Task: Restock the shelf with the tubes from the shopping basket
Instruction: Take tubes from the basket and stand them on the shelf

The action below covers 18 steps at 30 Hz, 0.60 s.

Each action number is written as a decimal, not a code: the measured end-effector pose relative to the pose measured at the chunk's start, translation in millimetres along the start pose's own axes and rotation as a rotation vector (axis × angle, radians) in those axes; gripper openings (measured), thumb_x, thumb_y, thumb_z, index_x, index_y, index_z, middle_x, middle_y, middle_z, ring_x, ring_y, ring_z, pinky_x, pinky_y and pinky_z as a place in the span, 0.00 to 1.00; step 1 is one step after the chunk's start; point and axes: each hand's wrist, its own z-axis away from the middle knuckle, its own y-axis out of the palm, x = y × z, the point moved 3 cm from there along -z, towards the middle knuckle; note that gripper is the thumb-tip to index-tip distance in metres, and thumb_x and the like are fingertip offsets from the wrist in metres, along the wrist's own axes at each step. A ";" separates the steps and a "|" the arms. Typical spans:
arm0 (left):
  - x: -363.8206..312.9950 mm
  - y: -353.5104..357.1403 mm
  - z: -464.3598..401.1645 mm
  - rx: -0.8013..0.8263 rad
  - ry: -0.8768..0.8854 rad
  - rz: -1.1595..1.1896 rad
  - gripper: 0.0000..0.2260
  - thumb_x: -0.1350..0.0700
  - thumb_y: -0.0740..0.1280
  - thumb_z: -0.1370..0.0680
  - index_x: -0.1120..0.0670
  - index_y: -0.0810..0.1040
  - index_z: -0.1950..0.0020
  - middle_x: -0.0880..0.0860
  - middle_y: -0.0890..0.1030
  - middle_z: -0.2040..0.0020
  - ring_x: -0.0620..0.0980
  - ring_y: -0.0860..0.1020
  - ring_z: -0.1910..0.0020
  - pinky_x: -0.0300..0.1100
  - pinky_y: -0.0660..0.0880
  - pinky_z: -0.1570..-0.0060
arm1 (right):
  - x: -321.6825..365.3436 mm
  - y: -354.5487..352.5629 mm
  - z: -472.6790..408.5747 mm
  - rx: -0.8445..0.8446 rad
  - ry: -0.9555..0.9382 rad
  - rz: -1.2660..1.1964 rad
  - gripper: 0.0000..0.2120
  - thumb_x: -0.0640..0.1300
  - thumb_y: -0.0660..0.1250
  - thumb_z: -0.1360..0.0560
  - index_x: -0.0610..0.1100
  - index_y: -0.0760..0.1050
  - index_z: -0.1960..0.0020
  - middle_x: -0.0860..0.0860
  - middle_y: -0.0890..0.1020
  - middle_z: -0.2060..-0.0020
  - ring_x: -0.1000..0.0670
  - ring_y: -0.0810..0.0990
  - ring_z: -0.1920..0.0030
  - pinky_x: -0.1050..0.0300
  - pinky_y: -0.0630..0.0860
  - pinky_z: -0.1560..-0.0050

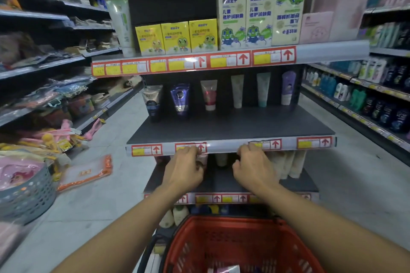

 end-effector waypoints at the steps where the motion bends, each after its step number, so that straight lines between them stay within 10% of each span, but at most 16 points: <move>1: -2.5 9.2 7.0 0.027 0.006 -0.008 0.14 0.52 0.70 0.25 0.48 0.74 0.40 0.50 0.79 0.42 0.53 0.77 0.42 0.47 0.76 0.52 | -8.7 3.9 8.5 0.009 0.007 0.011 0.11 0.46 0.67 0.26 0.45 0.77 0.46 0.48 0.78 0.48 0.47 0.77 0.45 0.54 0.77 0.50; 18: 11.0 219.9 121.3 0.619 -0.083 0.061 0.18 0.54 0.69 0.28 0.49 0.79 0.38 0.51 0.83 0.41 0.55 0.80 0.40 0.46 0.78 0.44 | -158.4 160.1 163.5 0.742 0.355 0.096 0.18 0.53 0.62 0.34 0.45 0.81 0.50 0.47 0.85 0.55 0.44 0.85 0.53 0.51 0.83 0.54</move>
